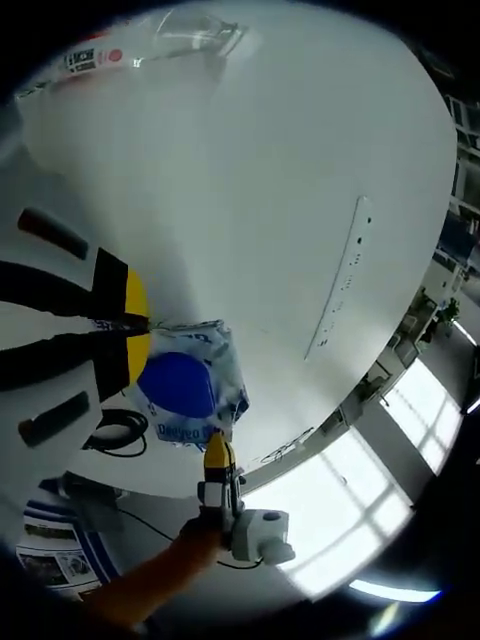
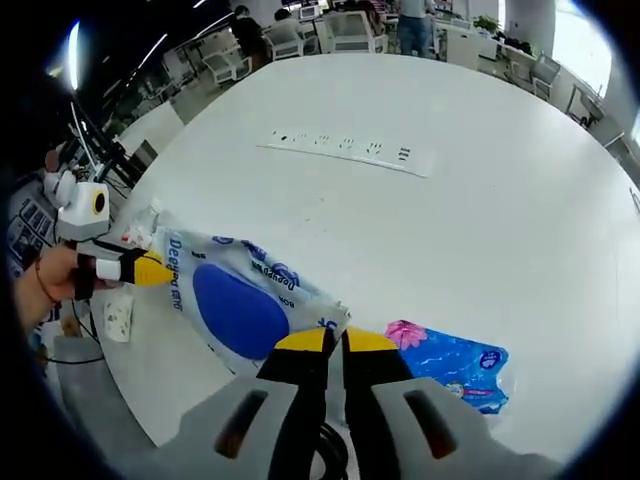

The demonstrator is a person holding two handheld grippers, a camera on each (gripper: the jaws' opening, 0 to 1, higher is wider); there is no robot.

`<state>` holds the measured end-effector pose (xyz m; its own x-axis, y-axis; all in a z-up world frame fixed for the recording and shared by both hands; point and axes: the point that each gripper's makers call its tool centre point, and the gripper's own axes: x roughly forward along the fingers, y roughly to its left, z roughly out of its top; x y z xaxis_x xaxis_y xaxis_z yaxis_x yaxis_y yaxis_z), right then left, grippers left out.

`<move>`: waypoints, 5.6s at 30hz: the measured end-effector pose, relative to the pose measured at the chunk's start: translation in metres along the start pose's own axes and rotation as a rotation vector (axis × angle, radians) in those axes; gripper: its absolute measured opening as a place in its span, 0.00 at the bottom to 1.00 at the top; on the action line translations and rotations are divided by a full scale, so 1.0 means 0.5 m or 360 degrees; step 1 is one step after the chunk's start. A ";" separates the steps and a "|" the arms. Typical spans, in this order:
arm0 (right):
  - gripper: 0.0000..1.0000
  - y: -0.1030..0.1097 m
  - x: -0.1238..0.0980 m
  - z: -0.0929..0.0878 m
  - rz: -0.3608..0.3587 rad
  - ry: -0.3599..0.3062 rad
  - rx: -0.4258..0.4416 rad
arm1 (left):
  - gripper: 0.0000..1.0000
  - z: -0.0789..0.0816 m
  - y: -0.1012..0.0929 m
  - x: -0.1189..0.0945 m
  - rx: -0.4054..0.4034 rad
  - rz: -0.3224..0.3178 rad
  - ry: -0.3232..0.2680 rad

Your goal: Arrange the tabletop items into an orderly group along one side of the table until the central work area is clear of visible clutter.

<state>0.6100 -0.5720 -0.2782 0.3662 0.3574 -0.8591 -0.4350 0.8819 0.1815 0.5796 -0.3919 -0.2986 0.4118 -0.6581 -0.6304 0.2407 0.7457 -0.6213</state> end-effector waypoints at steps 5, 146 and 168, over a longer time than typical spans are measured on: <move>0.03 -0.003 0.002 -0.001 -0.0003 0.0004 0.0001 | 0.00 0.000 -0.001 0.002 -0.0005 -0.0003 0.0004; 0.43 0.085 -0.150 -0.060 0.0146 -0.0318 0.0041 | 0.50 0.022 0.004 0.021 0.0199 -0.0105 0.0015; 0.58 0.103 -0.162 -0.081 0.0174 -0.0268 -0.0016 | 0.73 0.014 -0.033 -0.021 0.0308 -0.0180 0.0026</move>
<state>0.5246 -0.5681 -0.2189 0.4484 0.4982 -0.7421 -0.4876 0.8322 0.2641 0.5777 -0.3968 -0.2784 0.3588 -0.7391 -0.5700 0.4495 0.6721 -0.5884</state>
